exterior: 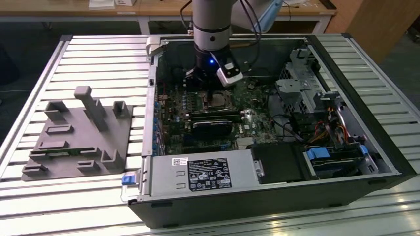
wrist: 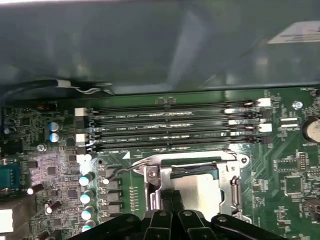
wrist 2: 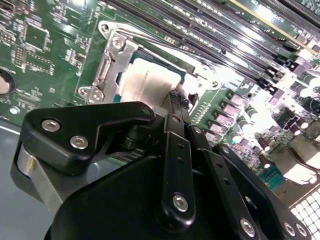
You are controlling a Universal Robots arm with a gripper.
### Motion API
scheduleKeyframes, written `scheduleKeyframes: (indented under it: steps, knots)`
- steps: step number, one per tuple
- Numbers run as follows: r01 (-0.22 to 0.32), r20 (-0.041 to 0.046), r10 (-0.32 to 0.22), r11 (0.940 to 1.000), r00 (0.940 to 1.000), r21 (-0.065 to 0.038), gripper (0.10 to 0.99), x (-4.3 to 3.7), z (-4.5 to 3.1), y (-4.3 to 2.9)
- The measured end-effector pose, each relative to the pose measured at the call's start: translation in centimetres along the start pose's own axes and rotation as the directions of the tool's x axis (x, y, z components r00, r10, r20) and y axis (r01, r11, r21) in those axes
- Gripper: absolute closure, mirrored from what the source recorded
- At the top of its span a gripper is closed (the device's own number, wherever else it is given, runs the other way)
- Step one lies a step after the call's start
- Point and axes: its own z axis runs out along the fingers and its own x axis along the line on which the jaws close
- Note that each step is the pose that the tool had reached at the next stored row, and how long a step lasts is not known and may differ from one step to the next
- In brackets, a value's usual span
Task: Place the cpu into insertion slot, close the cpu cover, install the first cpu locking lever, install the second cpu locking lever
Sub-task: 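Close the cpu cover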
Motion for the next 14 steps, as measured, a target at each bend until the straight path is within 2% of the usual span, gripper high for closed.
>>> scheduleKeyframes:
  steps: [7, 14]
  knots:
    - [0.008, -0.0002, -0.008, 1.0000, 1.0000, -0.001, 0.980, 0.56, 0.21, -0.05]
    - [0.016, -0.0005, -0.016, 0.9999, 0.9999, -0.001, 0.980, 0.60, 0.48, -0.06]
